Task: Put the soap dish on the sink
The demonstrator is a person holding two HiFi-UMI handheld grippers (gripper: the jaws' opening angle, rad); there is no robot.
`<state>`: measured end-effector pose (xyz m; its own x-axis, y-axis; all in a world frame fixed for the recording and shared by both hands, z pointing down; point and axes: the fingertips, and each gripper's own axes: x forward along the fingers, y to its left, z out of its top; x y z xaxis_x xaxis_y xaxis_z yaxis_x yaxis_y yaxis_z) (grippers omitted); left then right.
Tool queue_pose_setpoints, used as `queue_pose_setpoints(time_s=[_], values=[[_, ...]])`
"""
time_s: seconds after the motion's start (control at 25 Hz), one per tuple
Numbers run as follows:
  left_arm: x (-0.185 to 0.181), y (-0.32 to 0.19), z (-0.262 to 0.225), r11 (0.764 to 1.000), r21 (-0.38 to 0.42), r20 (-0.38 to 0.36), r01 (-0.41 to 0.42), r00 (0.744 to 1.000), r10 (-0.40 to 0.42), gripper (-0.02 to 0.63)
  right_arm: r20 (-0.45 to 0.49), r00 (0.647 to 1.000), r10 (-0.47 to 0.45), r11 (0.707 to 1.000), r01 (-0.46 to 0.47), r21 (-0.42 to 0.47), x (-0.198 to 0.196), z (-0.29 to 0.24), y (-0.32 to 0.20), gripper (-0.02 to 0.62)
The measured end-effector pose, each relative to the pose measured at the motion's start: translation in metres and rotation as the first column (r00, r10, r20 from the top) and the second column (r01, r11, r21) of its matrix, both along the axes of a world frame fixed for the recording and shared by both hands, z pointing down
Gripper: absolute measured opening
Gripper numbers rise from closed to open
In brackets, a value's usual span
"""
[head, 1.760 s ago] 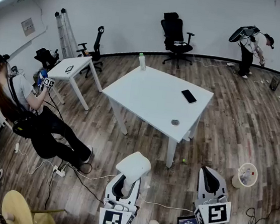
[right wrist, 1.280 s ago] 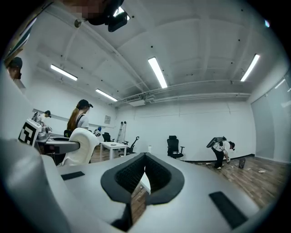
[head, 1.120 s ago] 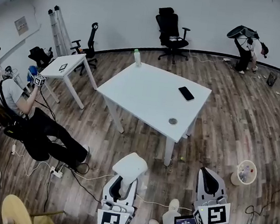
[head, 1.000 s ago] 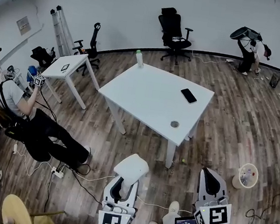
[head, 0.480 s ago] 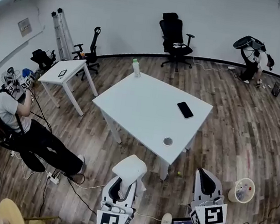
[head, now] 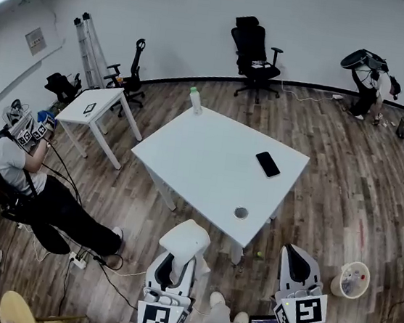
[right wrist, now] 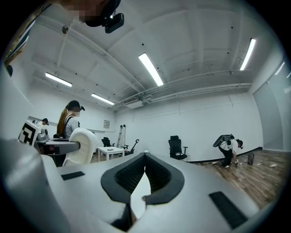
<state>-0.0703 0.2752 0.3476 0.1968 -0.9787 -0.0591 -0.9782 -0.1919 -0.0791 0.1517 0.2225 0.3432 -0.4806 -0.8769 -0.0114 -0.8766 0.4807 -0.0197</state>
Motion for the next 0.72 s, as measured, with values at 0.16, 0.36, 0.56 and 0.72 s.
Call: queue_pose_setpoints(time_s=[0.16, 0.36, 0.56, 0.72], values=[[-0.001, -0.028, 0.002, 1.000, 0.000, -0.008, -0.025, 1.000, 0.025, 0.166, -0.001, 1.000, 0.018, 1.000, -0.018, -0.005, 0.000, 0.004, -0.024, 0.009], [-0.013, -0.072, -0.003, 0.999, 0.006, -0.013, -0.049, 0.999, 0.049, 0.166, 0.006, 0.999, 0.042, 0.999, -0.042, -0.001, -0.010, -0.002, -0.063, 0.009], [-0.033, -0.118, -0.002, 0.998, 0.010, -0.018, -0.063, 0.998, 0.063, 0.166, -0.001, 0.998, 0.068, 0.998, -0.068, -0.007, -0.027, 0.002, -0.108, 0.009], [-0.046, -0.147, -0.001, 0.997, 0.012, -0.022, -0.076, 0.997, 0.076, 0.166, -0.005, 0.996, 0.086, 0.996, -0.086, -0.006, -0.039, 0.003, -0.136, 0.009]])
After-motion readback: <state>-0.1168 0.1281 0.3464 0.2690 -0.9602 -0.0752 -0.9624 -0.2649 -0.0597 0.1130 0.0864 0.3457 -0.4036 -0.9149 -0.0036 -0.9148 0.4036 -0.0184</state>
